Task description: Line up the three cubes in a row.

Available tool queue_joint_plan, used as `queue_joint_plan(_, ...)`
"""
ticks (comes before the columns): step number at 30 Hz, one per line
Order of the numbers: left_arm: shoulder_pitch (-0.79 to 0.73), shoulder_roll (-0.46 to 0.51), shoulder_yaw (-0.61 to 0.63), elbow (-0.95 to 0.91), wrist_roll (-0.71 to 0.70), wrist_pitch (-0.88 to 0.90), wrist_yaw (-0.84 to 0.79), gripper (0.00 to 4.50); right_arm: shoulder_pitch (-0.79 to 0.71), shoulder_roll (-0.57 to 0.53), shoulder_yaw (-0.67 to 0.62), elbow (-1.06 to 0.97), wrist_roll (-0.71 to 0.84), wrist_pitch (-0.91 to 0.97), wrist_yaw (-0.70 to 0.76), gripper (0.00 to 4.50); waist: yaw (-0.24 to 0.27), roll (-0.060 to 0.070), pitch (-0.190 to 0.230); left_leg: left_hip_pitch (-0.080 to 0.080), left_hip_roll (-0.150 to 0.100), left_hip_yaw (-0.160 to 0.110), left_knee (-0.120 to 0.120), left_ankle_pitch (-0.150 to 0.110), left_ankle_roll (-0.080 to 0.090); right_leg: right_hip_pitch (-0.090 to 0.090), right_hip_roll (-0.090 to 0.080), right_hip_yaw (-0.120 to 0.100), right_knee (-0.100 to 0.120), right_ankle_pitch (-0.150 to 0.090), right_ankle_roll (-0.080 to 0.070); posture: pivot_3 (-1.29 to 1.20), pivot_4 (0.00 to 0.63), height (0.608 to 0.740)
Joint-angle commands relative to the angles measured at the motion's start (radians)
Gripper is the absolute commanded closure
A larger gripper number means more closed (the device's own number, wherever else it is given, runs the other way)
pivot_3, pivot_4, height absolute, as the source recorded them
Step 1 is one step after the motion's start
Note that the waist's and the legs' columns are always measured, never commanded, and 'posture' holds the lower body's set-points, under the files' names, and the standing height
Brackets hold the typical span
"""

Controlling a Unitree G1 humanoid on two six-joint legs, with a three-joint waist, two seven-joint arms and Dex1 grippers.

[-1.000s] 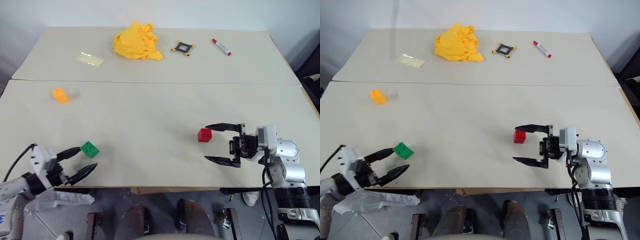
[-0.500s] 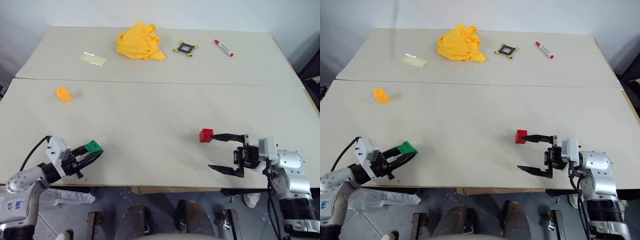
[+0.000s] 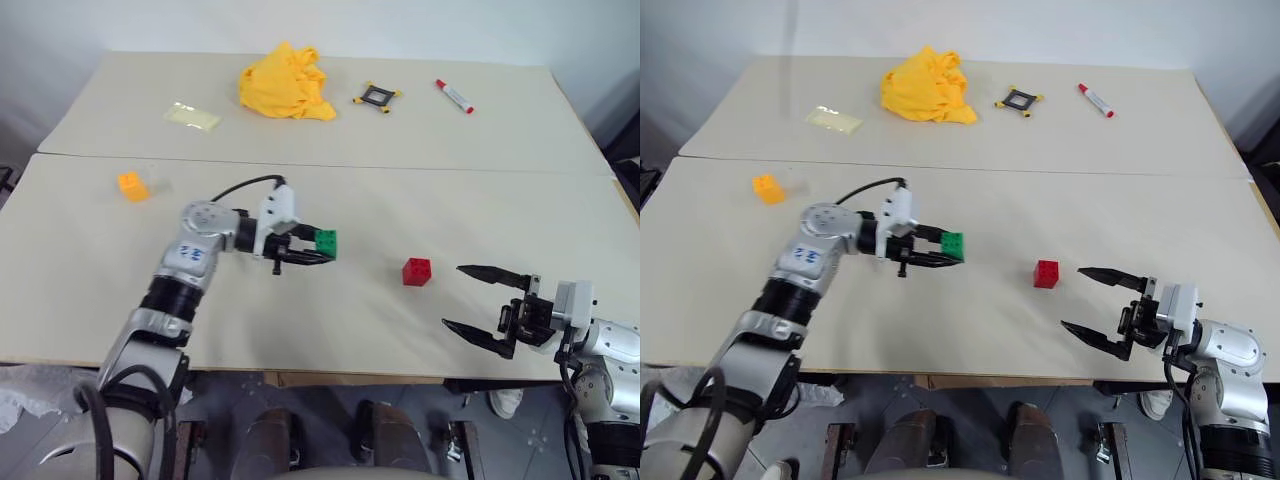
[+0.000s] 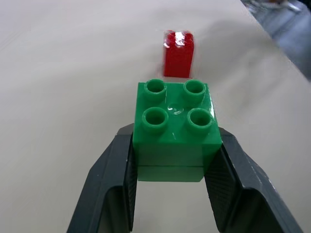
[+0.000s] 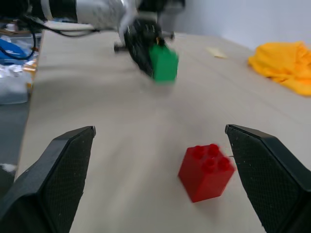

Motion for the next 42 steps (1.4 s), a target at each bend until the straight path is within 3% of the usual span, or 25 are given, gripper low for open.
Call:
queue_joint_plan(1, -0.038, -0.03, -0.005, 0.127, 0.037, -0.092, -0.029, 2.99, 0.011, 0.013, -0.031, -0.106, 0.032, 0.011, -0.077, 0.0, -0.01, 0.0, 0.0, 0.0, 0.001, 0.0, 0.0, 0.0, 0.0, -0.001, 0.001, 0.0, 0.0, 0.0, 0.0, 0.0, 0.15, 0.74)
queue_joint_plan(5, -0.082, -0.09, -0.012, 0.231, 0.084, -0.158, -0.012, 2.99, 0.055, 0.009, -0.036, -0.154, 0.021, 0.02, -0.121, 0.0, -0.005, -0.002, 0.001, -0.002, 0.001, -0.001, 0.001, 0.0, 0.0, -0.001, 0.0, 0.0, 0.0, 0.0, 0.0, 0.0, 0.15, 0.74)
queue_joint_plan(11, -0.1, -0.1, -0.009, 0.306, 0.132, -0.218, -0.012, 2.99, 0.073, 0.007, -0.025, -0.168, 0.018, 0.018, -0.142, 0.0, 0.01, -0.002, 0.001, -0.002, 0.002, -0.002, 0.002, 0.0, 0.001, 0.0, -0.002, 0.0, 0.0, 0.001, 0.001, 0.0, 0.15, 0.74)
queue_joint_plan(16, -0.086, -0.088, 0.047, 0.246, 0.066, -0.188, -0.08, 1.45, 0.076, 0.008, -0.004, -0.178, 0.02, 0.034, -0.144, 0.0, 0.008, -0.002, 0.001, -0.002, 0.003, -0.002, 0.002, 0.0, 0.001, 0.0, -0.002, -0.001, 0.0, 0.001, 0.001, 0.0, 0.15, 0.74)
queue_joint_plan(20, -0.021, -0.017, 0.113, 0.124, 0.011, -0.176, -0.114, 0.17, 0.052, 0.014, 0.035, -0.191, 0.018, 0.052, -0.15, 0.0, 0.007, -0.002, 0.001, -0.002, 0.004, -0.003, 0.002, 0.0, 0.001, 0.0, -0.002, -0.001, 0.0, 0.001, 0.001, 0.0, 0.15, 0.74)
queue_joint_plan(21, -0.003, -0.001, 0.124, 0.096, -0.001, -0.167, -0.121, 0.05, 0.046, 0.014, 0.043, -0.191, 0.018, 0.058, -0.153, 0.0, 0.004, -0.002, 0.001, -0.002, 0.004, -0.003, 0.002, 0.0, 0.001, 0.0, -0.002, -0.001, 0.0, 0.001, 0.001, 0.0, 0.15, 0.74)
queue_joint_plan(27, 0.346, 0.21, 0.386, -0.269, -0.154, -0.103, 0.014, 0.05, -0.094, 0.048, 0.14, -0.198, -0.006, 0.168, -0.243, 0.0, -0.04, 0.0, 0.001, -0.001, 0.006, -0.005, 0.001, 0.001, 0.001, -0.001, -0.002, -0.001, 0.002, 0.0, -0.001, 0.0, 0.15, 0.74)
queue_joint_plan(31, 0.605, 0.246, 0.643, -0.478, -0.232, -0.028, 0.261, 0.05, -0.154, 0.075, 0.218, -0.212, -0.031, 0.185, -0.239, 0.0, -0.037, 0.0, 0.001, -0.002, 0.005, -0.009, 0.002, 0.0, 0.001, 0.001, -0.003, 0.0, 0.002, -0.001, -0.001, 0.0, 0.15, 0.74)
queue_joint_plan(37, 1.02, 0.109, 0.996, -0.718, -0.354, 0.074, 0.583, 0.05, -0.252, 0.118, 0.299, -0.221, -0.061, 0.195, -0.25, 0.0, -0.035, 0.0, 0.001, -0.001, 0.004, -0.015, 0.002, 0.0, 0.0, 0.005, -0.006, 0.003, 0.0, 0.0, -0.001, 0.0, 0.15, 0.74)
queue_joint_plan(42, 1.133, 0.023, 1.096, -0.789, -0.417, 0.122, 0.754, 0.05, -0.293, 0.111, 0.309, -0.208, -0.045, 0.212, -0.23, 0.0, -0.007, -0.002, 0.001, -0.002, 0.004, -0.018, 0.003, -0.001, 0.0, 0.006, -0.005, 0.003, -0.001, -0.001, -0.001, 0.0, 0.15, 0.74)
